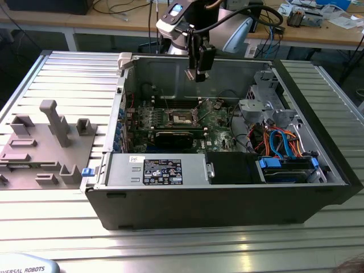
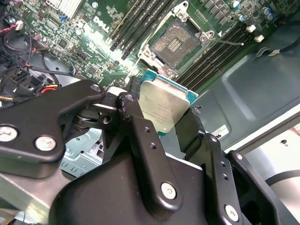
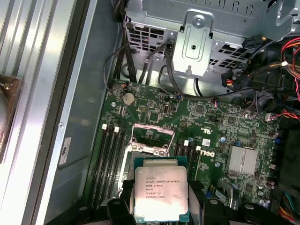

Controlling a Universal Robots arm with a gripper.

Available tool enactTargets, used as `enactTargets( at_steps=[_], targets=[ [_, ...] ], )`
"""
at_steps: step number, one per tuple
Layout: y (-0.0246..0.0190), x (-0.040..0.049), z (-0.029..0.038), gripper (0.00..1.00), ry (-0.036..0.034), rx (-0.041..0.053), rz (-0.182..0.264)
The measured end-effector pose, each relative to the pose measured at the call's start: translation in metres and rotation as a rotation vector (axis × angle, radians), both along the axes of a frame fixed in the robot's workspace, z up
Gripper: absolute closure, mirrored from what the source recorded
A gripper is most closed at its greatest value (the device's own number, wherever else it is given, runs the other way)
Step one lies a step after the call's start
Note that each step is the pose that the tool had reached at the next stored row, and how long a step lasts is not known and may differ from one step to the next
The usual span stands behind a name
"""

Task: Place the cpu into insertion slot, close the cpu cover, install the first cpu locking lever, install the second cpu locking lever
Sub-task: 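Place the cpu into insertion slot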

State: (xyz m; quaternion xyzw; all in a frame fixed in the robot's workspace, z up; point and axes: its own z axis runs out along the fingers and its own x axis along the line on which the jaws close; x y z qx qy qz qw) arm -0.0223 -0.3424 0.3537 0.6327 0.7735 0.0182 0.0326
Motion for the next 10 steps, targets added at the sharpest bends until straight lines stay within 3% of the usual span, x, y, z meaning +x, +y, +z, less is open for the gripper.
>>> enactTargets(
  at_steps=[10],
  targets=[
    [0.0000,0.0000,0.0000,0.46,0.0000,0.0000,-0.042]
  ],
)
